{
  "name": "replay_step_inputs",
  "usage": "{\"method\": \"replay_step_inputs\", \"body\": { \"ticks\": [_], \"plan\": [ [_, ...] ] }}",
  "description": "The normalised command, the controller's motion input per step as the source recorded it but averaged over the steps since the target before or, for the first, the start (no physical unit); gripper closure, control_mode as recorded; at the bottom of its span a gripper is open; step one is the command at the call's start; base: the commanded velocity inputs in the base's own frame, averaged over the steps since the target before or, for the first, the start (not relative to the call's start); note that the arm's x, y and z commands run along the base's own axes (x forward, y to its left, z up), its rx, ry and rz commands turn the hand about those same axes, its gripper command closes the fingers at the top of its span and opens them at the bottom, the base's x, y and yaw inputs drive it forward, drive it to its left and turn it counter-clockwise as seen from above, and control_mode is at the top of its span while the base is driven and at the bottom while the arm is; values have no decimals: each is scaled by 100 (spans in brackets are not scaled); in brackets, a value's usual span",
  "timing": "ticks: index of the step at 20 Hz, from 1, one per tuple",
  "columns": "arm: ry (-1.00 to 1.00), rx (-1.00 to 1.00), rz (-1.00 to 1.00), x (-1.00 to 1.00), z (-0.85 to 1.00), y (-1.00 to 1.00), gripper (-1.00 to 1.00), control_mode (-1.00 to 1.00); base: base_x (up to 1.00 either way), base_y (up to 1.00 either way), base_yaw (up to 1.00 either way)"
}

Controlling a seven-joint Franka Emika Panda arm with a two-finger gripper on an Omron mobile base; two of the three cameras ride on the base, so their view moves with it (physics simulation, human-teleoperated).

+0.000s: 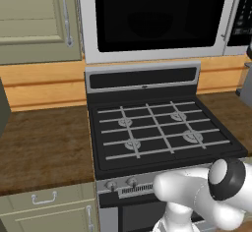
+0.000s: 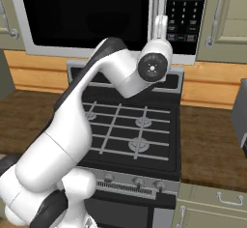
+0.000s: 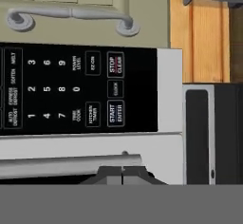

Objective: Open the microwave, place the bowl with waffle inside the microwave, then close the microwave door and turn it on.

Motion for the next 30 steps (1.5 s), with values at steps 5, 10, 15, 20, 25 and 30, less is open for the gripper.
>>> {"method": "replay_step_inputs", "body": {
  "ticks": [5,10,15,20,25,30],
  "plan": [
    [0,1,9,34,0,-34,100,-100,0,0,0],
    [2,0,8,49,0,-22,100,-100,0,0,0],
    [1,0,8,46,-5,-18,100,-100,0,0,0],
    [1,0,2,65,-16,0,100,-100,0,0,0],
    [9,-1,0,86,-19,2,100,-100,0,0,0],
    [19,-5,0,100,-30,23,100,-100,0,0,0]
  ]
}}
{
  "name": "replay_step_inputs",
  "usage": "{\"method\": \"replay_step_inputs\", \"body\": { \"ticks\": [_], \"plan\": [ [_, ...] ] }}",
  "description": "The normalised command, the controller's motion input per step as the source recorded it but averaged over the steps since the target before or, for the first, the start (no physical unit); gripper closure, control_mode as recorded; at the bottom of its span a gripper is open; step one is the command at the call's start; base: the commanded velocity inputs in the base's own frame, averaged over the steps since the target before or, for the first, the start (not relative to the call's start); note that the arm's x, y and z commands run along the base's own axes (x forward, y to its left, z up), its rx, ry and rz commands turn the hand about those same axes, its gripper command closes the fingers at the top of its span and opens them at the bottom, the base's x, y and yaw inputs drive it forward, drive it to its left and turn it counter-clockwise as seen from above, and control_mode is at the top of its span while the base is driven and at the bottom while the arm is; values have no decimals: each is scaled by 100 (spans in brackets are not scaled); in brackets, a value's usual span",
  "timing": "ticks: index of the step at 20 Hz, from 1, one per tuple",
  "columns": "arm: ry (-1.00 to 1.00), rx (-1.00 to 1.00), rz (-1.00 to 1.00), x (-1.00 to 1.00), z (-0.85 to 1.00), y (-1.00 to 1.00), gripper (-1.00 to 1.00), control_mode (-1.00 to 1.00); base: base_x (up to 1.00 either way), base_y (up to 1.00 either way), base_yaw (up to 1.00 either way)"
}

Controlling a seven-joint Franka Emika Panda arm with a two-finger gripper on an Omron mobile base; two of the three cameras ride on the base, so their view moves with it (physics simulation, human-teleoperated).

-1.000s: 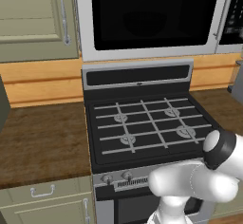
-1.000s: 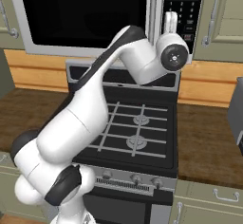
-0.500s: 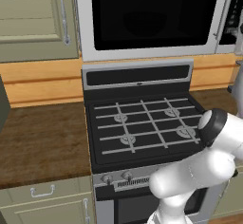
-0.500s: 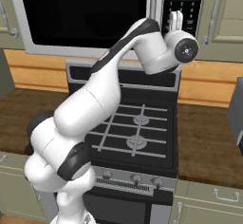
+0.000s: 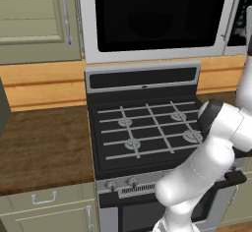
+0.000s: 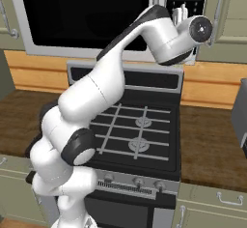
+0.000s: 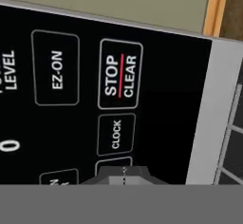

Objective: Open the microwave, place the bowl with waffle inside the microwave, then close the microwave door and turn it on.

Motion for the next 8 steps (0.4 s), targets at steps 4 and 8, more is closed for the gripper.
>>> {"method": "replay_step_inputs", "body": {
  "ticks": [4,8],
  "plan": [
    [2,-19,0,35,-80,71,100,-100,0,0,0],
    [0,-15,-1,-4,-75,69,100,-100,0,0,0]
  ]
}}
